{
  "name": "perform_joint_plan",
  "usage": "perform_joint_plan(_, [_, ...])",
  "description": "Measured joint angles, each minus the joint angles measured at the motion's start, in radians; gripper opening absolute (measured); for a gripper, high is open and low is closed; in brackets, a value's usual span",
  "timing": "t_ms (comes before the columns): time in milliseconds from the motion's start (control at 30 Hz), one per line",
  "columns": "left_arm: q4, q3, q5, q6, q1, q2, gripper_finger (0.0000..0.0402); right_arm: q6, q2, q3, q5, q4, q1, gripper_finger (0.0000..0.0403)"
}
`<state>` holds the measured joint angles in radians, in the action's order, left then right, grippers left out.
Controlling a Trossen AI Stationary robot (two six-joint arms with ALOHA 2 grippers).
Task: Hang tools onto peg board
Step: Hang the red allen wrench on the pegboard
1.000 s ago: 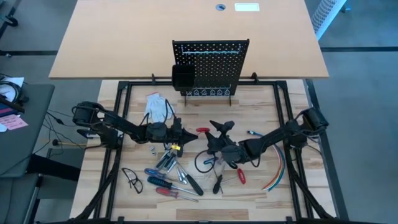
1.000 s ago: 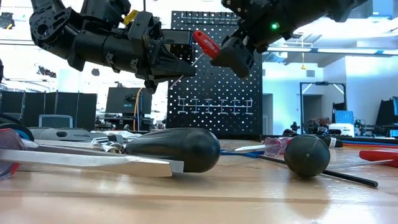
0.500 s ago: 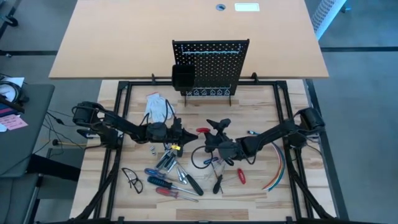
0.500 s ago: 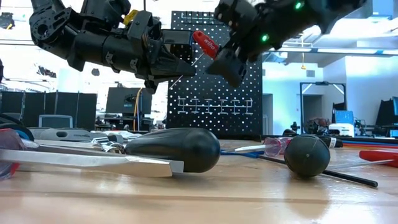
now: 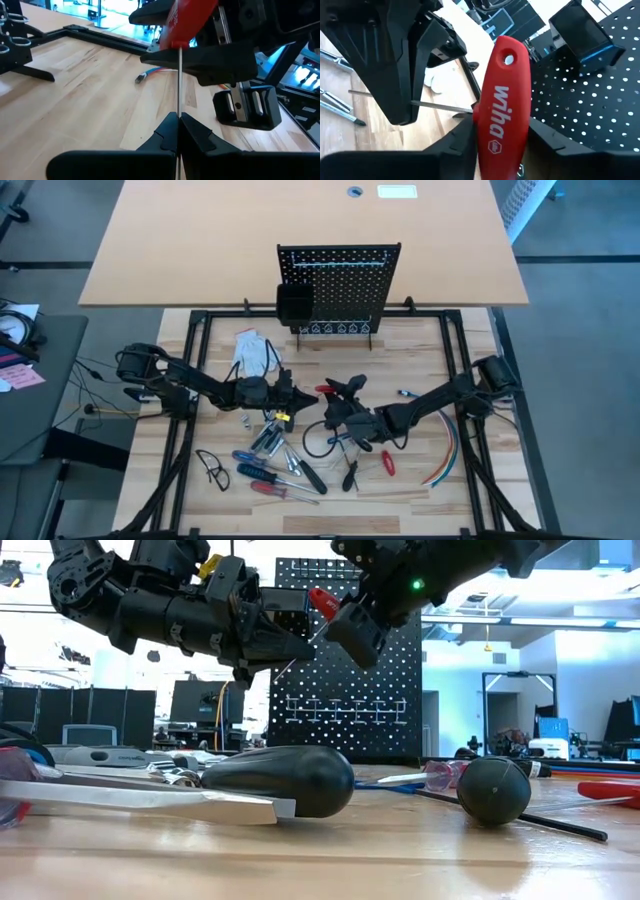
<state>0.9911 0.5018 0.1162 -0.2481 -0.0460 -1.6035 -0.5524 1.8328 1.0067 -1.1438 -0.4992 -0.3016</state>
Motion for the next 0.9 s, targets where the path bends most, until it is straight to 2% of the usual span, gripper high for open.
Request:
perform_joint_plan(100, [-0.001, 0.000, 0.000, 0.001, 0.000, 0.000, 0.0000, -0.005, 0.000, 0.004, -0.014, 0.006, 0.000, 0.0101])
perform_joint_plan(267, [-0.008, 0.002, -0.005, 0.000, 0.000, 0.000, 0.0009, -0.005, 0.000, 0.005, -0.062, 0.025, -0.003, 0.0101])
perform_joint_plan(467, [-0.097, -0.002, -0.009, 0.006, 0.008, -0.001, 0.0079, -0.082, -0.061, 0.004, -0.233, 0.133, -0.027, 0.0101])
perform_joint_plan(633, [-0.152, -0.002, -0.015, 0.003, 0.025, -0.001, 0.0132, -0.086, -0.174, 0.004, -0.360, 0.369, -0.009, 0.0101])
perform_joint_plan(733, [-0.173, -0.002, -0.015, 0.022, 0.026, -0.001, 0.0147, -0.080, -0.245, 0.004, -0.361, 0.544, 0.048, 0.0101])
perform_joint_plan(833, [-0.173, -0.002, -0.015, 0.034, 0.025, -0.001, 0.0149, -0.077, -0.318, 0.004, -0.249, 0.691, 0.133, 0.0101])
perform_joint_plan(900, [-0.173, -0.002, -0.015, 0.034, 0.026, -0.001, 0.0148, -0.073, -0.350, 0.004, -0.182, 0.715, 0.198, 0.0101])
